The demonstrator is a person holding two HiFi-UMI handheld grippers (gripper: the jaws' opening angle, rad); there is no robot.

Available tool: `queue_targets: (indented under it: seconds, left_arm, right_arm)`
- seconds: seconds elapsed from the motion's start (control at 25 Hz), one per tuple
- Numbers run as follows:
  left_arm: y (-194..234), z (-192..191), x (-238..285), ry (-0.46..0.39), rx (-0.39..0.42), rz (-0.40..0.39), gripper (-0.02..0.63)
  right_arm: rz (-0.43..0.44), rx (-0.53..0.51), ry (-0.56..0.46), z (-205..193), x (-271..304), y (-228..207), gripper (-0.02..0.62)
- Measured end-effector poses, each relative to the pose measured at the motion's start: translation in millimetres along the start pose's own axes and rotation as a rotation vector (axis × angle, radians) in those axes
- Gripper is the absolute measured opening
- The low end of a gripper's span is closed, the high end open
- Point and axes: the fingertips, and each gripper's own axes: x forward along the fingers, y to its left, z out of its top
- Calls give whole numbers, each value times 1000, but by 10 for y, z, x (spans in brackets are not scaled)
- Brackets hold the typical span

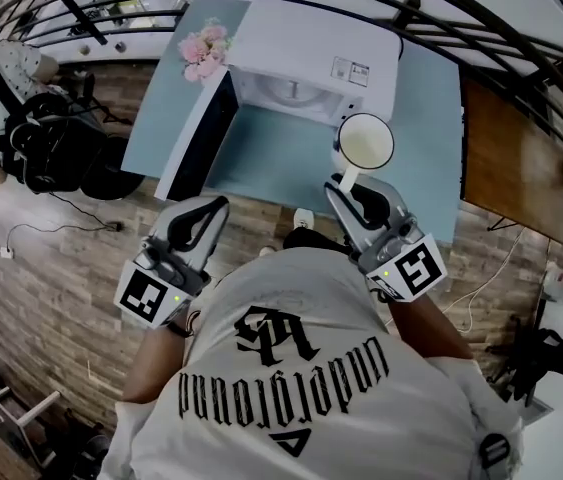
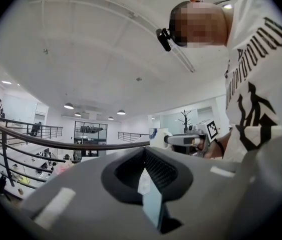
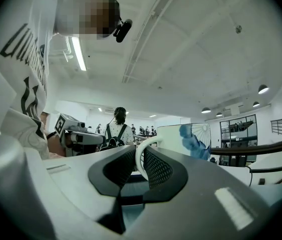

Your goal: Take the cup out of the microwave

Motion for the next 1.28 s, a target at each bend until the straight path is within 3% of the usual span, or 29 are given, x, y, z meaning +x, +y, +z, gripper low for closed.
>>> queue_targets:
  seconds: [0.4,0.64,0.8,1.08,1.28]
  left_arm:
    - [9,92,27,-25,35,-19,51]
    - [-127,52,10,-20,22,-20,51]
    - [-272,56,77,-41,58,-20,51]
    - [-815,170,440,-37,1,-6,51]
    - [-1392,100,720,-15,11,2,51]
  right_arm:
    - [-4,-6,6,70,-4,7,52]
    - [-18,13,20,14,-205,95,52]
    - [-13,11,9,30,-360,79,52]
    - [4,43,-1,34,-915,-29,52]
    - [28,58,5,7,-1517,-150,52]
